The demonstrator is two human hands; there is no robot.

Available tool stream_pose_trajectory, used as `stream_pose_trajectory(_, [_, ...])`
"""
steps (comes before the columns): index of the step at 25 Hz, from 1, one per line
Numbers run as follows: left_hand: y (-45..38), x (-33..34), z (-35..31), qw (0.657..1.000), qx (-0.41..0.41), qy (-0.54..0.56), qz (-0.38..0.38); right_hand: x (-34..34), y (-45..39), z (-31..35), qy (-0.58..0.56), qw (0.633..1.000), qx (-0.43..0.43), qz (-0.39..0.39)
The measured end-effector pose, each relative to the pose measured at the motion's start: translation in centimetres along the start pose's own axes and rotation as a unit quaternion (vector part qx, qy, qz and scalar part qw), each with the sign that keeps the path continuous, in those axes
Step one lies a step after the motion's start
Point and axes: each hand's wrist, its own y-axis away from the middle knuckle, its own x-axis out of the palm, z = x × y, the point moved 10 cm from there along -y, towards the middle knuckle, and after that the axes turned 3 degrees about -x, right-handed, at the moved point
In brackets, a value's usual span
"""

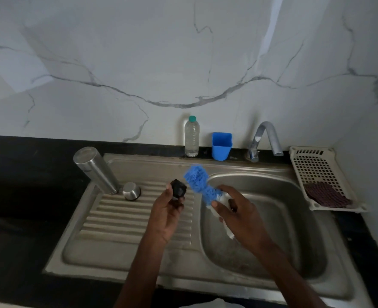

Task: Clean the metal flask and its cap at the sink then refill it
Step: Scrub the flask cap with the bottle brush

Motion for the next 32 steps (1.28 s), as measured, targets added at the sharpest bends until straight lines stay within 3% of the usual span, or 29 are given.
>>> stream_pose_trajectory(4, [1.5,3.6,0.8,0.978,0.015,-0.208,-0.029,-0.8,0.0,1.4,0.036,0.999,-0.018,-0.036])
stream_pose_trajectory(10, [3.2,3.3,-1.5,0.949,0.026,-0.236,-0.208,-1.6,0.4,1.9,0.096,0.995,-0.024,0.005])
stream_pose_trajectory(12, [3.6,4.7,-1.6,0.950,0.049,-0.233,-0.201,-2.0,0.2,2.9,0.118,0.991,-0.044,-0.035])
stream_pose_trajectory(15, [3.7,5.3,-1.8,0.956,0.034,-0.205,-0.207,-1.2,1.1,4.6,0.167,0.978,-0.119,-0.034])
stream_pose_trajectory(19, [3.9,5.7,-1.6,0.962,0.021,-0.184,-0.199,-2.5,0.7,3.6,0.133,0.986,-0.084,-0.050])
stream_pose_trajectory(22, [3.5,5.7,-1.3,0.969,-0.005,-0.147,-0.197,-1.8,1.7,5.5,0.154,0.972,-0.165,-0.059])
stream_pose_trajectory(26, [3.1,5.7,-0.1,0.979,-0.053,-0.098,-0.172,-2.2,1.3,4.6,0.157,0.977,-0.125,-0.073])
stream_pose_trajectory(29, [3.0,6.3,0.4,0.983,-0.087,-0.056,-0.152,-1.5,1.9,6.7,0.177,0.958,-0.211,-0.083])
stream_pose_trajectory(32, [3.4,7.1,0.2,0.986,-0.089,-0.073,-0.123,-2.0,1.0,4.8,0.138,0.977,-0.139,-0.080])
